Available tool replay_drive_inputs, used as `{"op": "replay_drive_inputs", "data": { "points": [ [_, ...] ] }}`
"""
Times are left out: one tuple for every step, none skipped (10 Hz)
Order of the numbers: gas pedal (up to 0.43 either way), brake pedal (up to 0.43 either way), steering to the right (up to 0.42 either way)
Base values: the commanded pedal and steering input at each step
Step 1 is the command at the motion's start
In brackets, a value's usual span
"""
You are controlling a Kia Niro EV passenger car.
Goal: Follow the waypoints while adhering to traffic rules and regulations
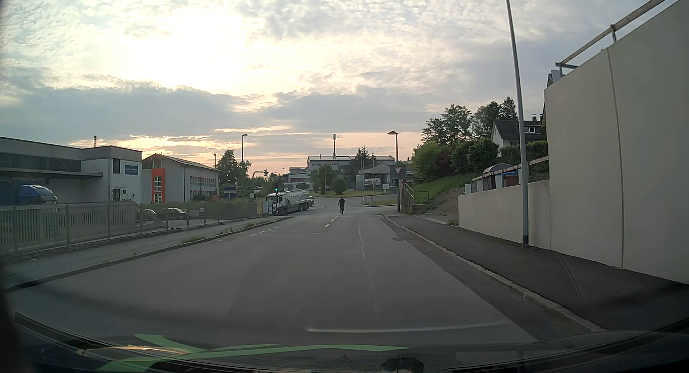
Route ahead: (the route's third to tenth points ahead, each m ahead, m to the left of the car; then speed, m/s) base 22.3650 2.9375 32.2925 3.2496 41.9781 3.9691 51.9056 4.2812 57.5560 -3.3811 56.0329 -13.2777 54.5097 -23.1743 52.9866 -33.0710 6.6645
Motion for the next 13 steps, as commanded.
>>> {"op": "replay_drive_inputs", "data": {
  "points": [
    [0.000, 0.000, -0.018],
    [0.000, 0.000, -0.018],
    [0.000, 0.000, -0.017],
    [0.000, 0.000, -0.012],
    [0.000, 0.000, -0.010],
    [0.000, 0.000, -0.010],
    [0.000, 0.000, -0.011],
    [0.000, 0.000, -0.011],
    [0.000, 0.000, -0.011],
    [0.000, 0.000, -0.014],
    [0.000, 0.000, -0.015],
    [0.000, 0.000, -0.014],
    [0.000, 0.000, -0.014]
  ]
}}
